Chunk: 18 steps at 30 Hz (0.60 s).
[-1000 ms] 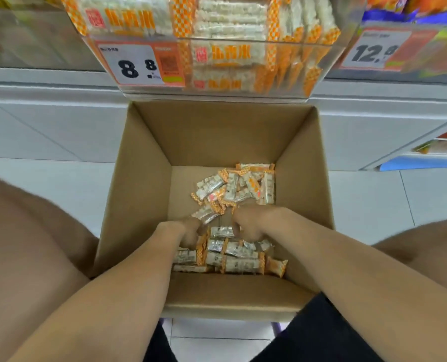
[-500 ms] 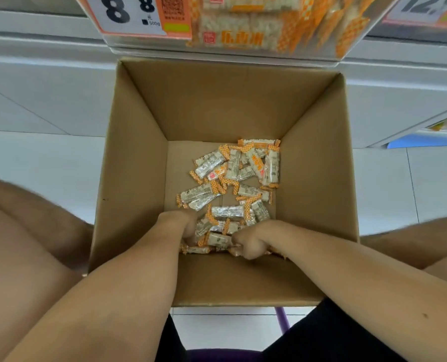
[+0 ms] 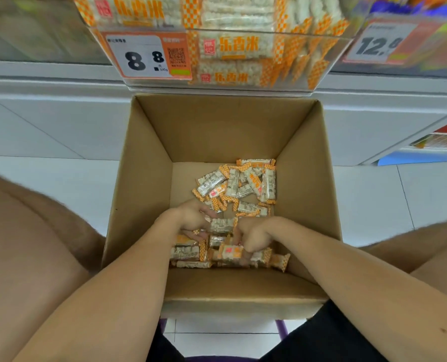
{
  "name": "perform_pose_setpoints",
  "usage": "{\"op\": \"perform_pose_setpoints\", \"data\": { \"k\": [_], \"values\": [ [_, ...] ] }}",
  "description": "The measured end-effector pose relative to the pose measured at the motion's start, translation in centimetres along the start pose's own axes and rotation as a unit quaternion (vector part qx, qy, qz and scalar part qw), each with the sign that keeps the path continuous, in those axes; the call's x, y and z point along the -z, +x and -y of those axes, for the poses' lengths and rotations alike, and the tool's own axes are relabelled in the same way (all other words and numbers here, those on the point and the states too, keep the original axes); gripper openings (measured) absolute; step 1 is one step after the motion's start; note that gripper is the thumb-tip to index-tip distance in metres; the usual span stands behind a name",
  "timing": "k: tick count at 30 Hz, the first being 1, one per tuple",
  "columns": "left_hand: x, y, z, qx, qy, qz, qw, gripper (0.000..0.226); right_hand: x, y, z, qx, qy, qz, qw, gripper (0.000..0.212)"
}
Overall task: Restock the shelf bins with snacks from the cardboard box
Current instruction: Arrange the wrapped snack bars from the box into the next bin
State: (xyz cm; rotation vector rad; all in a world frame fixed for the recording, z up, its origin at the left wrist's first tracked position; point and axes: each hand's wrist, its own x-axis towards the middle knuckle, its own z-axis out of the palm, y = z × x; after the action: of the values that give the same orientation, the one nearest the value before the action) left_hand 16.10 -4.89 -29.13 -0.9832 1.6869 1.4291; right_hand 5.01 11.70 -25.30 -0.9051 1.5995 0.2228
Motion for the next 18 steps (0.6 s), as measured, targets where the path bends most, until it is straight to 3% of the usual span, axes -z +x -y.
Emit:
{"op": "perform_pose_setpoints", "data": {
  "k": [4,8,10,12,16,18],
  "values": [
    [1.5,-2.4,-2.6,-0.066,0.015,-0.072,0.995,0.052,3.5,-4.0,0.4,-0.005,-0.01,-0.141,0.99,0.051],
    [3.4,-5.5,-5.0,-0.142,0.079,-0.145,0.976,0.034,6.6,-9.1,1.3,-0.032,0.004,-0.238,0.971,0.037],
    [4.2,-7.6,-6.6,-0.198,0.115,-0.148,0.962,0.023,7.8,-11.4,1.9,-0.053,0.025,-0.306,0.95,0.028],
    [4.9,-10.3,-8.6,-0.25,0.136,-0.141,0.948,0.015,8.7,-13.8,2.6,-0.07,0.055,-0.375,0.923,0.033],
    [6.5,-15.6,-12.5,-0.284,0.161,-0.119,0.938,0.014,10.6,-18.0,4.4,-0.066,0.071,-0.404,0.91,0.036],
    [7.2,-17.8,-14.1,-0.317,0.216,-0.144,0.912,0.013,11.4,-19.9,5.5,-0.039,0.064,-0.421,0.904,0.03]
  ]
}}
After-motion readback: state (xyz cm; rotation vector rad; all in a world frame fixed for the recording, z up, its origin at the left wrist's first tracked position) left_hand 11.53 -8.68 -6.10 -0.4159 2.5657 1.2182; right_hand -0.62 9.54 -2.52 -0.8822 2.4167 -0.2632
